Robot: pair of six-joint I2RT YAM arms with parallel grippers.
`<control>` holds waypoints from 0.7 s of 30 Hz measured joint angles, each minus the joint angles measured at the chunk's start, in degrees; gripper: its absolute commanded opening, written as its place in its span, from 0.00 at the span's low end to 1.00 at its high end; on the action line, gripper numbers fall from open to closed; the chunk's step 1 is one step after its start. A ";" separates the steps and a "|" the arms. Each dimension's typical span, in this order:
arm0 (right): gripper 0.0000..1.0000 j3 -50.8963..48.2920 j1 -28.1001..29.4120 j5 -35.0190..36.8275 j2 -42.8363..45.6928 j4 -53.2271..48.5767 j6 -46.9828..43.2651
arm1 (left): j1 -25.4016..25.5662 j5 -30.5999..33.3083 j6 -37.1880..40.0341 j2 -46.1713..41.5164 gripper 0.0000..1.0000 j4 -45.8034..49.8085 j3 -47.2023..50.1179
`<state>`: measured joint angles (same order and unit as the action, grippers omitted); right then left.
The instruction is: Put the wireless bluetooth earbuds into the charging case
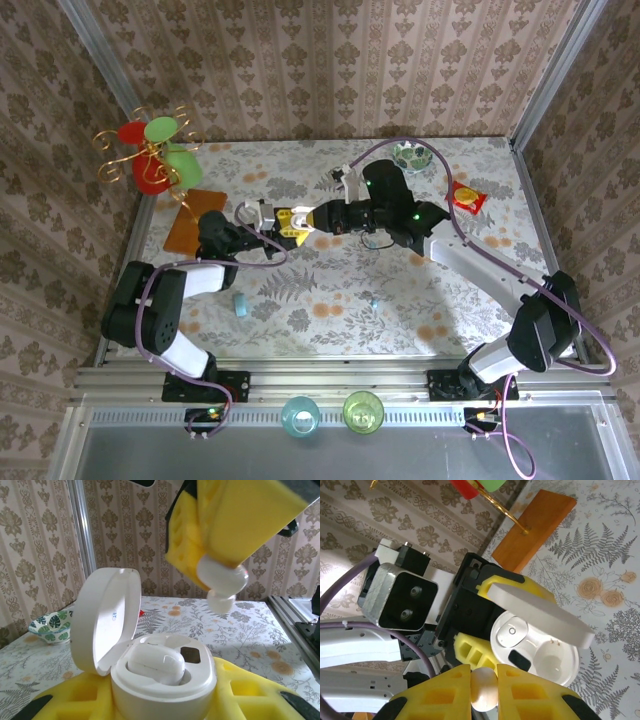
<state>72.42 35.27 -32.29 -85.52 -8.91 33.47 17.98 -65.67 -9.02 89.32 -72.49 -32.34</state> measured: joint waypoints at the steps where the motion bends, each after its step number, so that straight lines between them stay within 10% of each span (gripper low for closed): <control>1: 0.17 0.00 -0.09 0.02 -0.20 0.00 0.00 | 0.00 -0.15 -0.04 0.00 0.27 0.00 0.00; 21: 0.17 0.00 -0.74 0.63 -1.79 -0.33 -0.76 | 0.37 -1.22 -1.79 -0.11 0.27 0.00 -0.11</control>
<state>72.42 34.52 -31.66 -87.31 -9.23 32.71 18.35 -66.89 -10.81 89.21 -72.49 -32.45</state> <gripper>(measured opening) 0.169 0.360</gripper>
